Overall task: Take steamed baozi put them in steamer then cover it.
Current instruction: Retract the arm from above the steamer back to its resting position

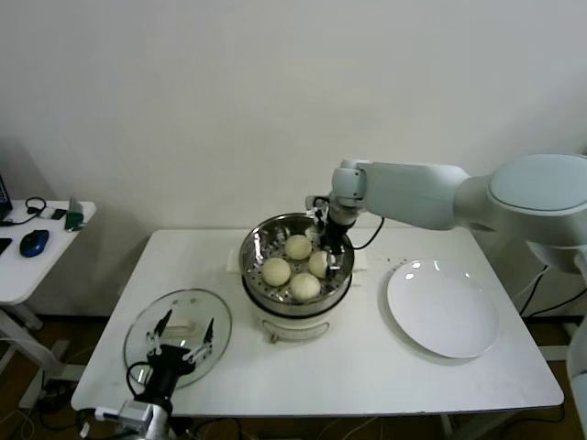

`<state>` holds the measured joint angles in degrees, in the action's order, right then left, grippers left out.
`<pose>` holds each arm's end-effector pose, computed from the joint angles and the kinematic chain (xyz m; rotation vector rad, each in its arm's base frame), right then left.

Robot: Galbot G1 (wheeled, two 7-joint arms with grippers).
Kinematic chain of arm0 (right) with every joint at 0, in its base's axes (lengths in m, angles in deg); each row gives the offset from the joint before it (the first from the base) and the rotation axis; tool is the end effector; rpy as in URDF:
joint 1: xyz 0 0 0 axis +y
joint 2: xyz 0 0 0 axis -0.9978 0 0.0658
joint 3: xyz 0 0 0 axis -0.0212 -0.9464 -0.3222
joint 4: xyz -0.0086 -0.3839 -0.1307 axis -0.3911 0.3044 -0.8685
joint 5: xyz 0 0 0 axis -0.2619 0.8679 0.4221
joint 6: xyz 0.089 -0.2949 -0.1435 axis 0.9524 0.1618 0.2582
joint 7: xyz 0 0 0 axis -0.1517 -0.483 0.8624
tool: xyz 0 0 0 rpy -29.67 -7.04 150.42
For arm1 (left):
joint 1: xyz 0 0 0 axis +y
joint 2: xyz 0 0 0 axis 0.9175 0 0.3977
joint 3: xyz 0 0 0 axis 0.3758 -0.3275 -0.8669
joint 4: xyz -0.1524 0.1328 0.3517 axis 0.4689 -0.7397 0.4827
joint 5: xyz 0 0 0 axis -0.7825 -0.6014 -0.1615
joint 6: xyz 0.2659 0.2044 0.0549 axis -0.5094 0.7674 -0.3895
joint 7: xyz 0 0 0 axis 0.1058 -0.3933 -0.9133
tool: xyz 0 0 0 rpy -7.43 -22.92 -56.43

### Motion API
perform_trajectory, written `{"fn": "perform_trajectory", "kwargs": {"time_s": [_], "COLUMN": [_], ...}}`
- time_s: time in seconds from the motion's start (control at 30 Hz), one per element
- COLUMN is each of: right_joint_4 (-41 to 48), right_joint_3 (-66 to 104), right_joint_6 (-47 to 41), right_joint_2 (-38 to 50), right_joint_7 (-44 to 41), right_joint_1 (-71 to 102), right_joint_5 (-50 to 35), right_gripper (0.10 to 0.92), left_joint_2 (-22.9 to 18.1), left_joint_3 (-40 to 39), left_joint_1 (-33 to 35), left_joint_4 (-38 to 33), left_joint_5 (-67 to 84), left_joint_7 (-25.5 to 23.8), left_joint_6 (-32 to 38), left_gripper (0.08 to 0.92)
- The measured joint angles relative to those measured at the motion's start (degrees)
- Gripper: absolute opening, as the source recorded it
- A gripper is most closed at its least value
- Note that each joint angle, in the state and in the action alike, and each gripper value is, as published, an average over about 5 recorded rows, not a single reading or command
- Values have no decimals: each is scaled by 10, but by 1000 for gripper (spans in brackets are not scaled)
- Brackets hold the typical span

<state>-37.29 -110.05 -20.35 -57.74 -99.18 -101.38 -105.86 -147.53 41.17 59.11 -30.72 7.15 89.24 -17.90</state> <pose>0.6513 0.0701 -0.0919 1.3467 -1.3364 1.2864 0.1059 0.0703 -0.3652 -0.1428 -2.9911 -0.3048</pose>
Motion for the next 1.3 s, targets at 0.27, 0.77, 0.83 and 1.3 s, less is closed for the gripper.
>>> {"fn": "perform_trajectory", "kwargs": {"time_s": [0.27,0.77,0.83,1.3], "right_joint_4": [-20,-112,-127,-246], "right_joint_3": [14,131,170,555], "right_joint_6": [9,80,100,230], "right_joint_2": [30,211,244,417], "right_joint_7": [-18,72,115,387], "right_joint_1": [-27,-25,4,347], "right_joint_5": [0,1,-1,-3], "right_gripper": [823,823,823,823], "left_joint_2": [3,5,3,-17], "left_joint_3": [6,18,19,8], "left_joint_1": [1,-5,-6,12], "left_joint_4": [1,5,5,-20], "left_joint_5": [2,-15,-25,-142], "left_joint_7": [1,7,10,29], "left_joint_6": [2,-1,-3,-20], "left_gripper": [823,823,823,823]}}
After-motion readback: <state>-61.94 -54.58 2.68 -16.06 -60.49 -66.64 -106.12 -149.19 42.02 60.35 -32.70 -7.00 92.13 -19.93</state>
